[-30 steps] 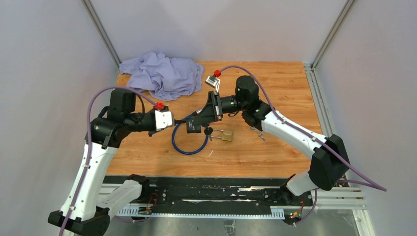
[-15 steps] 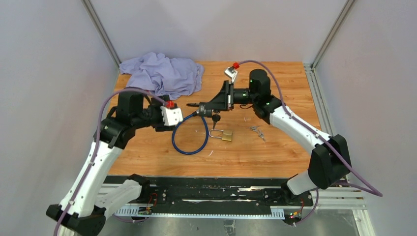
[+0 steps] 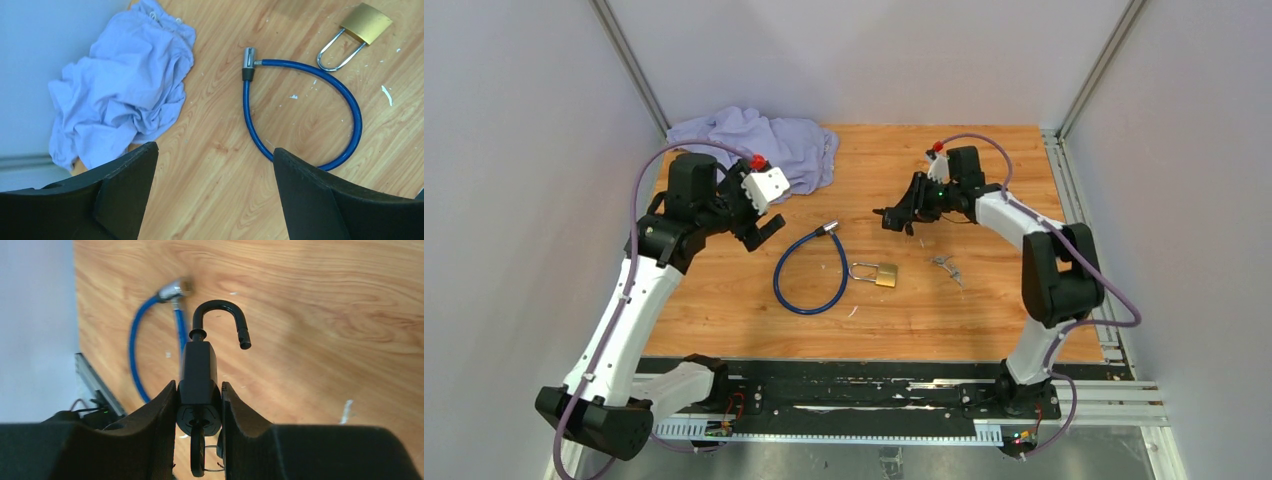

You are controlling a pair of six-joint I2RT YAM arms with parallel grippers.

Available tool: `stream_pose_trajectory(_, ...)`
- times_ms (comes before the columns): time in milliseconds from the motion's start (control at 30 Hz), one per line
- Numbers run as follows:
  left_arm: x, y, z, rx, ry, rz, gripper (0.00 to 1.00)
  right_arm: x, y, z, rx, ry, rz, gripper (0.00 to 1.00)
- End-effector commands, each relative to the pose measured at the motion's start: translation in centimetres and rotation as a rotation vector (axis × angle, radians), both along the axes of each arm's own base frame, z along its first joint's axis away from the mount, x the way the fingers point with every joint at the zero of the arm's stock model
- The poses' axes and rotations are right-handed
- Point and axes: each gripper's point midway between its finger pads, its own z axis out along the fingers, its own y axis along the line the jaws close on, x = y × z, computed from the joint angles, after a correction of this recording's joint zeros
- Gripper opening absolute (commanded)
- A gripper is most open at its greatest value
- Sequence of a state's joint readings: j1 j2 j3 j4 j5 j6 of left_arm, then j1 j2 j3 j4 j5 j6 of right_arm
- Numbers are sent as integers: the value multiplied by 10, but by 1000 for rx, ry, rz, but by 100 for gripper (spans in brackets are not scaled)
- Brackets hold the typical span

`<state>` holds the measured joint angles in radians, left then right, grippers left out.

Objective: Unlock with the key

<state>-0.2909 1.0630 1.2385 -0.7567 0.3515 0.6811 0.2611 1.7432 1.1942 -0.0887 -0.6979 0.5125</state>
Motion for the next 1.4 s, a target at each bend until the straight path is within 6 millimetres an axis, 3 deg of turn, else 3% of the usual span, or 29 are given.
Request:
stream_pose_trajectory(0,3,9,8,-76,13,74,90,27,-5,-10,-84,-76,36,1)
stream_pose_trajectory(267,-1,18,-9,-82,56,97,91,31,-6,-49,-126,-18,57,1)
stream_pose_trajectory(500,-4,18,-7,-94,58,102,93,35,-10,-77,-149,43,57,1)
stream_pose_trajectory(733,-8,18,-12,-103,70,107,94,54,-13,-80,-140,36,35,1)
stream_pose_trajectory(800,-9,18,-12,-109,75,104,94,59,-13,-80,-145,25,34,13)
stream_pose_trajectory(867,-11,18,-13,-108,81,103,99,63,-15,-81,-165,12,31,32)
stream_pose_trajectory(1067,-13,31,-17,-72,129,169,98,79,-42,-78,-322,-66,-59,64)
stream_pose_trajectory(1367,-20,55,-5,-79,103,292,98,85,-59,-64,-453,-105,-144,70)
